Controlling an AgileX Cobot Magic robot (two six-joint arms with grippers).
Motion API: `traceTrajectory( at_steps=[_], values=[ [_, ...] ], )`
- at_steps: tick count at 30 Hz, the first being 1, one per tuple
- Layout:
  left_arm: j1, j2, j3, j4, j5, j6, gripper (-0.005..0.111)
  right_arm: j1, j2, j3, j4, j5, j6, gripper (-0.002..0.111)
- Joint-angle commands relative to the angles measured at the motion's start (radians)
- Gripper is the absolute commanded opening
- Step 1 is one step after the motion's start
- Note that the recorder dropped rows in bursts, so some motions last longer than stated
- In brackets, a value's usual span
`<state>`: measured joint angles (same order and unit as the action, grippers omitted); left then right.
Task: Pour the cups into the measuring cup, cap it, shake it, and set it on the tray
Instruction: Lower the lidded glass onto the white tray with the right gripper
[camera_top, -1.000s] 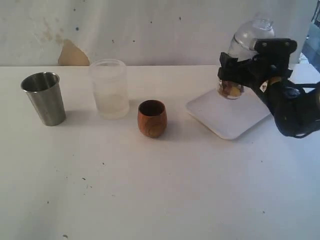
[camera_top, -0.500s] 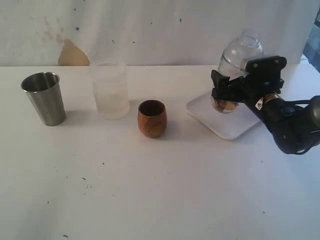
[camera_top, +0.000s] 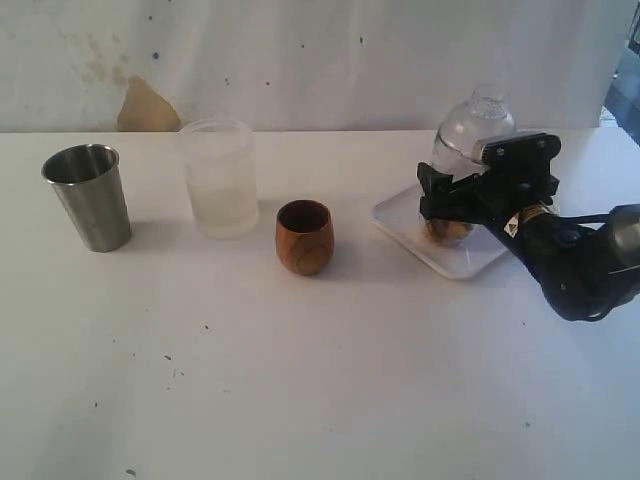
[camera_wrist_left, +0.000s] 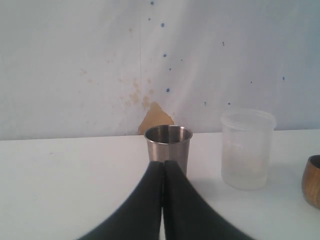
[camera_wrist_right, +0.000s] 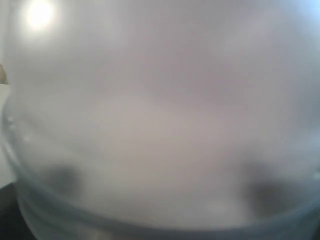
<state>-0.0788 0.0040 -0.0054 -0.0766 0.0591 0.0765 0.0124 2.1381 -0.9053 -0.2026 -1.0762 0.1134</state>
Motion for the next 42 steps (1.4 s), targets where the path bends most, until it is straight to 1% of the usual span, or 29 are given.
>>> traceTrajectory(
  at_steps=[1, 2, 4, 7, 12, 19, 23, 27, 33, 39, 40, 42],
  values=[
    [-0.004, -0.004, 0.005, -0.009, -0.005, -0.001, 0.000, -0.002, -0.005, -0.001, -0.001, -0.045, -0.001, 0.075],
    [-0.004, -0.004, 0.005, -0.009, -0.005, -0.001, 0.000, -0.002, -0.005, -0.001, -0.001, -0.045, 0.003, 0.082],
    [-0.004, -0.004, 0.005, -0.009, -0.005, -0.001, 0.000, -0.002, -0.005, -0.001, -0.001, -0.026, 0.003, 0.085],
    [-0.004, -0.004, 0.005, -0.009, -0.005, -0.001, 0.000, -0.002, -0.005, -0.001, -0.001, -0.026, 0.003, 0.085],
    [-0.004, -0.004, 0.005, -0.009, -0.005, -0.001, 0.000, -0.002, -0.005, -0.001, -0.001, -0.076, -0.001, 0.084],
    [-0.004, -0.004, 0.005, -0.009, -0.005, -0.001, 0.000, -0.002, -0.014, -0.001, 0.001, -0.109, 0.122, 0.084],
    [-0.004, -0.004, 0.005, -0.009, -0.005, -0.001, 0.000, -0.002, -0.041, -0.001, 0.003, -0.113, 0.127, 0.084],
    [-0.004, -0.004, 0.005, -0.009, -0.005, -0.001, 0.000, -0.002, -0.046, -0.001, 0.005, -0.082, 0.079, 0.084],
    [-0.004, -0.004, 0.005, -0.009, -0.005, -0.001, 0.000, -0.002, -0.043, -0.001, 0.012, 0.034, 0.064, 0.084],
    [-0.004, -0.004, 0.005, -0.009, -0.005, -0.001, 0.000, -0.002, -0.043, -0.001, 0.012, 0.050, 0.064, 0.085],
    [-0.004, -0.004, 0.005, -0.009, -0.005, -0.001, 0.000, -0.002, -0.043, -0.001, 0.009, 0.050, 0.064, 0.086],
    [-0.004, -0.004, 0.005, -0.009, -0.005, -0.001, 0.000, -0.002, -0.043, -0.001, 0.008, 0.050, 0.064, 0.092]
  ],
)
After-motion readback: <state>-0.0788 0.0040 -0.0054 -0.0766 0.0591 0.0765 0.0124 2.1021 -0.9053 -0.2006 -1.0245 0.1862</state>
